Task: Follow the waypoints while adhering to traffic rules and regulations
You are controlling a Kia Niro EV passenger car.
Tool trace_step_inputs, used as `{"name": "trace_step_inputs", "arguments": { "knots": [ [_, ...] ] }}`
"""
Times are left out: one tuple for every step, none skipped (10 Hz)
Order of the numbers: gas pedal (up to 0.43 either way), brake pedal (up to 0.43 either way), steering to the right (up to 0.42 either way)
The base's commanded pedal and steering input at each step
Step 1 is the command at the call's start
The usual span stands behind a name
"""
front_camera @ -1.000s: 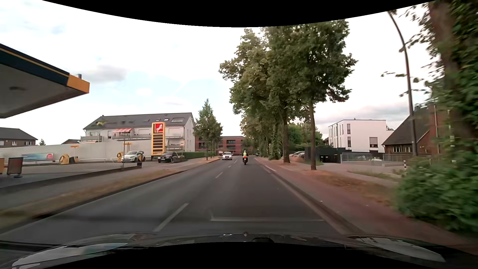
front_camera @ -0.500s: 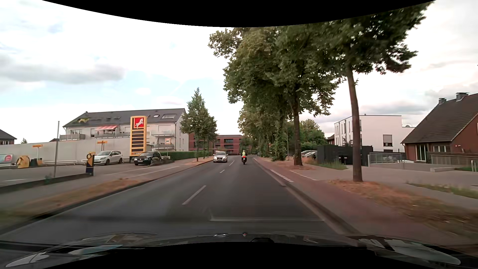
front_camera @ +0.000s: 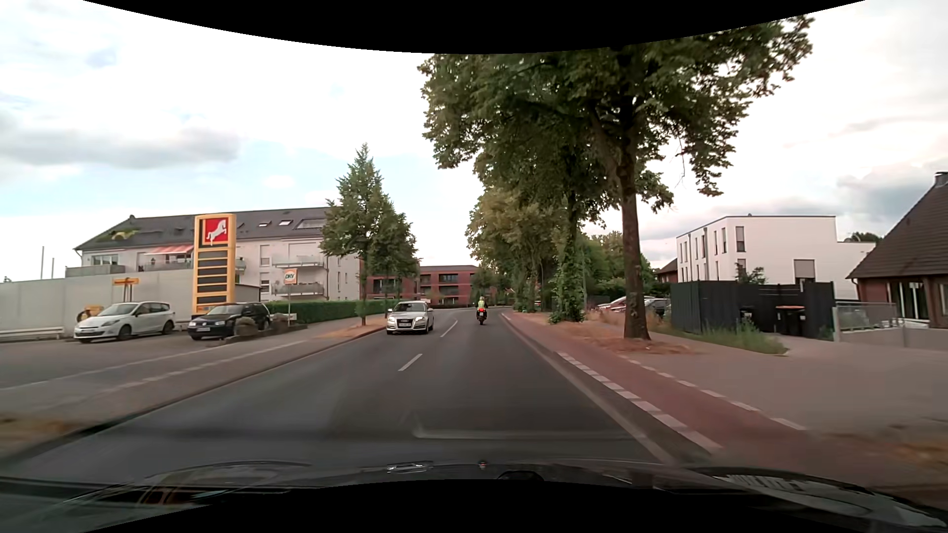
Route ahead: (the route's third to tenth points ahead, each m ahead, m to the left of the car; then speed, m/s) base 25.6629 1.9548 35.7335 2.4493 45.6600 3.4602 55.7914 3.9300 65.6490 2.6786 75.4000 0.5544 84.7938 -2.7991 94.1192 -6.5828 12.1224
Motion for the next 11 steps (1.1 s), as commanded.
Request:
{"name": "trace_step_inputs", "arguments": {
  "knots": [
    [0.150, 0.000, 0.003],
    [0.150, 0.000, 0.003],
    [0.150, 0.000, 0.002],
    [0.157, 0.000, -0.004],
    [0.157, 0.000, -0.008],
    [0.157, 0.000, -0.008],
    [0.157, 0.000, -0.008],
    [0.157, 0.000, -0.008],
    [0.157, 0.000, -0.008],
    [0.169, 0.000, -0.008],
    [0.169, 0.000, -0.008]
  ]
}}
